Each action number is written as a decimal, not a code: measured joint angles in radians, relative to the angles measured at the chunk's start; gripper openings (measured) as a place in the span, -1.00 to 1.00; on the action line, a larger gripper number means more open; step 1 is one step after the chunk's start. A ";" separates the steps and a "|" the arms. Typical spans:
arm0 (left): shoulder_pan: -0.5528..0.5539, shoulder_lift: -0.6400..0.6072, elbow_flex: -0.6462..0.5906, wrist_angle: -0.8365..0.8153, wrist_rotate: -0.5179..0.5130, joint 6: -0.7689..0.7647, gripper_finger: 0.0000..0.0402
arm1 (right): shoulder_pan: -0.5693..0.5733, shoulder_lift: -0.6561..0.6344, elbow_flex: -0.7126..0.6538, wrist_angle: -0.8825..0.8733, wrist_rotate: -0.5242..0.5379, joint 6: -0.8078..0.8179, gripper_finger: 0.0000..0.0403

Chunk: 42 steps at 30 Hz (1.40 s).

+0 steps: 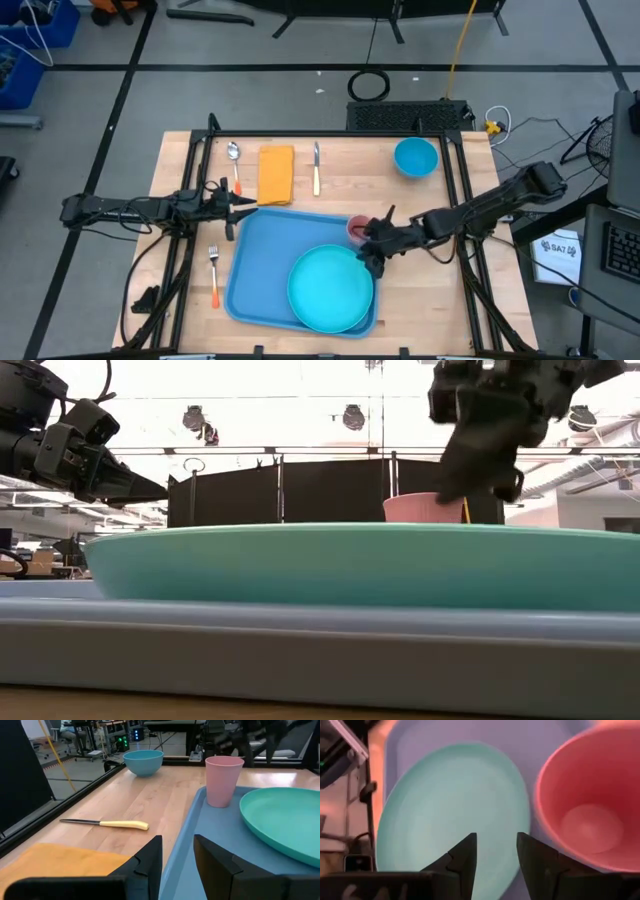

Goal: Set up tray
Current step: Put the blue bowl on the blue plate on the blue serving tray

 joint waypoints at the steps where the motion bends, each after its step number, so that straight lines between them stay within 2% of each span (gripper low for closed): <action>1: 0.000 0.000 0.000 0.000 0.000 0.000 -0.41 | 0.000 -0.027 0.000 -0.016 0.031 -0.014 -0.35; 5: 0.000 0.000 0.000 0.002 0.000 0.000 -0.41 | -0.015 -0.139 0.000 -0.087 0.182 -0.060 -0.37; 10: 0.000 0.000 0.000 0.002 0.000 0.000 -0.41 | -0.075 -0.287 0.000 -0.288 0.494 -0.081 -0.45; 13: 0.000 0.000 0.000 0.002 0.000 0.000 -0.41 | -0.165 -0.359 0.000 -0.427 0.557 -0.115 -0.54; 19: 0.000 0.000 0.000 0.002 0.000 0.000 -0.41 | -0.505 -0.428 0.092 -0.775 0.400 -0.120 -0.73; 22: 0.000 0.000 0.000 0.002 0.000 0.000 -0.41 | -0.682 -0.416 0.163 -0.925 0.369 -0.185 -0.78; 27: 0.000 0.000 0.000 0.002 0.000 0.000 -0.41 | -0.920 -0.398 0.217 -0.965 0.357 -0.335 -0.85; 29: 0.000 0.000 0.000 0.000 0.000 0.000 -0.41 | -0.995 -0.393 0.217 -0.939 0.293 -0.394 -0.88; 32: 0.000 0.000 0.000 -0.006 0.000 0.000 -0.41 | -1.072 -0.392 0.206 -0.780 0.114 -0.489 -0.93; 34: 0.000 0.000 0.000 -0.010 0.000 0.000 -0.41 | -1.091 -0.391 0.197 -0.681 0.032 -0.509 -0.97; 37: 0.000 0.000 0.000 -0.012 0.000 0.000 -0.41 | -1.112 -0.366 0.193 -0.624 0.024 -0.504 -0.99; 39: 0.000 0.000 0.000 -0.013 0.000 0.000 -0.41 | -1.136 -0.337 0.193 -0.675 0.037 -0.503 -0.98; 42: 0.000 0.000 0.000 -0.014 0.000 0.000 -0.41 | -1.172 -0.274 0.193 -0.807 0.133 -0.500 -0.95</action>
